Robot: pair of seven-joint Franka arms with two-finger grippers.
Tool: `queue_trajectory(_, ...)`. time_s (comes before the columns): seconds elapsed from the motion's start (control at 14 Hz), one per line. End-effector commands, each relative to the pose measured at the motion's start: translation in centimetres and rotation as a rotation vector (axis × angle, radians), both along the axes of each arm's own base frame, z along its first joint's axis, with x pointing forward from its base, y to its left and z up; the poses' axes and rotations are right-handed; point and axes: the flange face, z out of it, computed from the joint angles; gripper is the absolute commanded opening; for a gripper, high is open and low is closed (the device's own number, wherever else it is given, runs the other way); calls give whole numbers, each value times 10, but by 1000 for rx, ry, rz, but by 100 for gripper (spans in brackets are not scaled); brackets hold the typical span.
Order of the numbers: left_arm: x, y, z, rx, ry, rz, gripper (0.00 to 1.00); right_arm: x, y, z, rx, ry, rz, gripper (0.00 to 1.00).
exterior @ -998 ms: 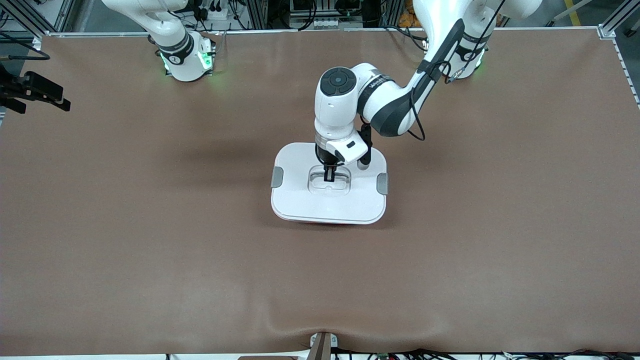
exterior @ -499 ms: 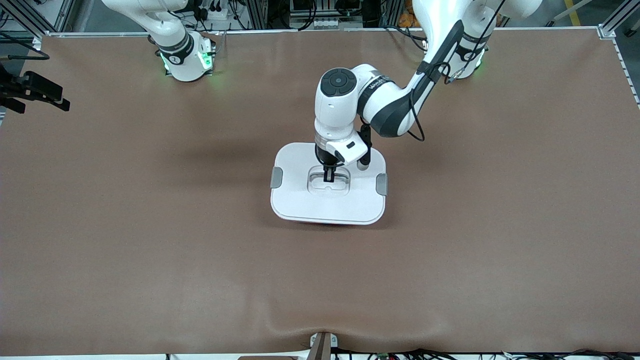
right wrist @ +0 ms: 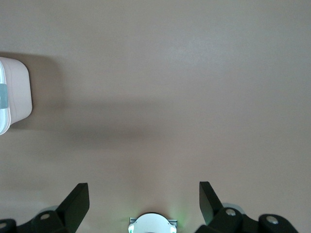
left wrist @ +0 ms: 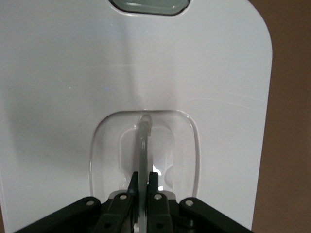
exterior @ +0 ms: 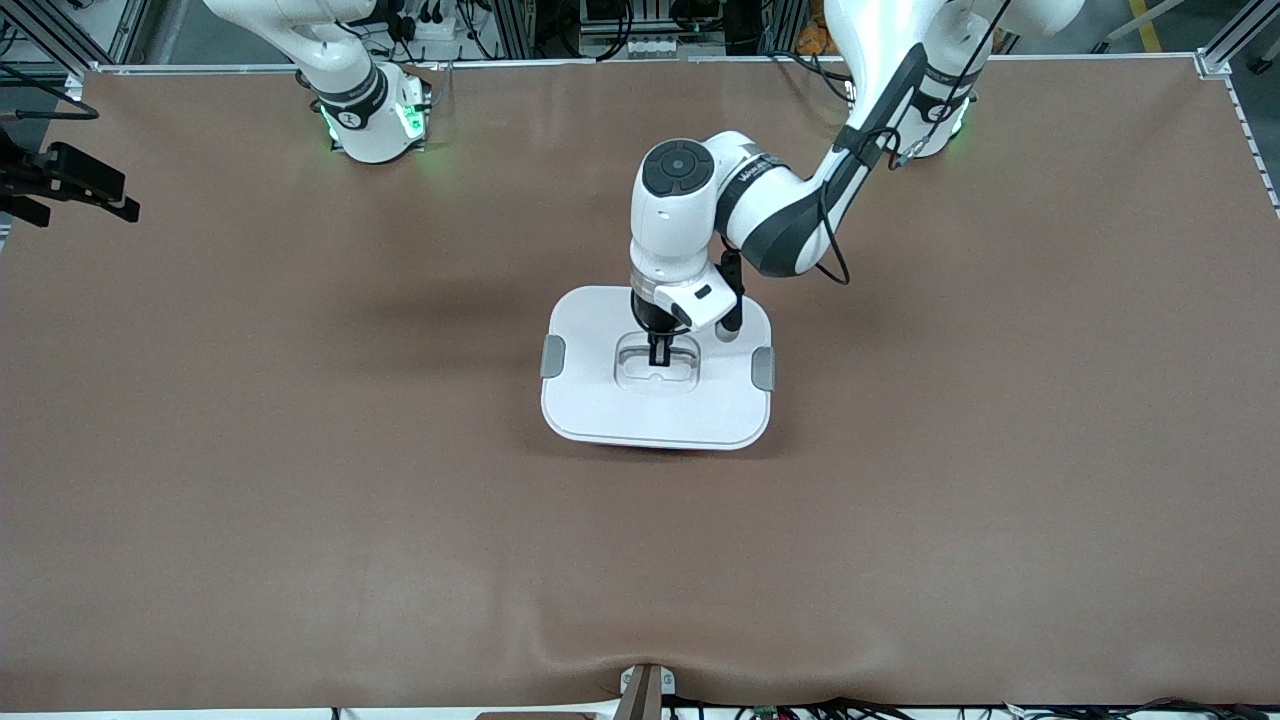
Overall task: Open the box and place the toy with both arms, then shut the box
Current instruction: 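Lower the lid onto the box and press it down with the left gripper, then open the left gripper and lift it off the lid handle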
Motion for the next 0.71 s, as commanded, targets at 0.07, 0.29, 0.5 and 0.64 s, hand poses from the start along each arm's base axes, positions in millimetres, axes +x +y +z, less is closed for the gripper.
queue_trajectory(0.07,3,3,11,3,-23,13,100,-6,-3,7,-18,-8,-14,100)
queue_trajectory(0.29,10,5,49,16,-23,18,100,-6,-2,7,-18,-8,-13,100)
queue_trajectory(0.5,14,12,80,21,-26,-5,100,-6,-3,7,-18,-8,-14,100)
queue_trajectory(0.64,30,36,96,20,-27,-6,100,-6,-3,7,-18,-7,-16,100)
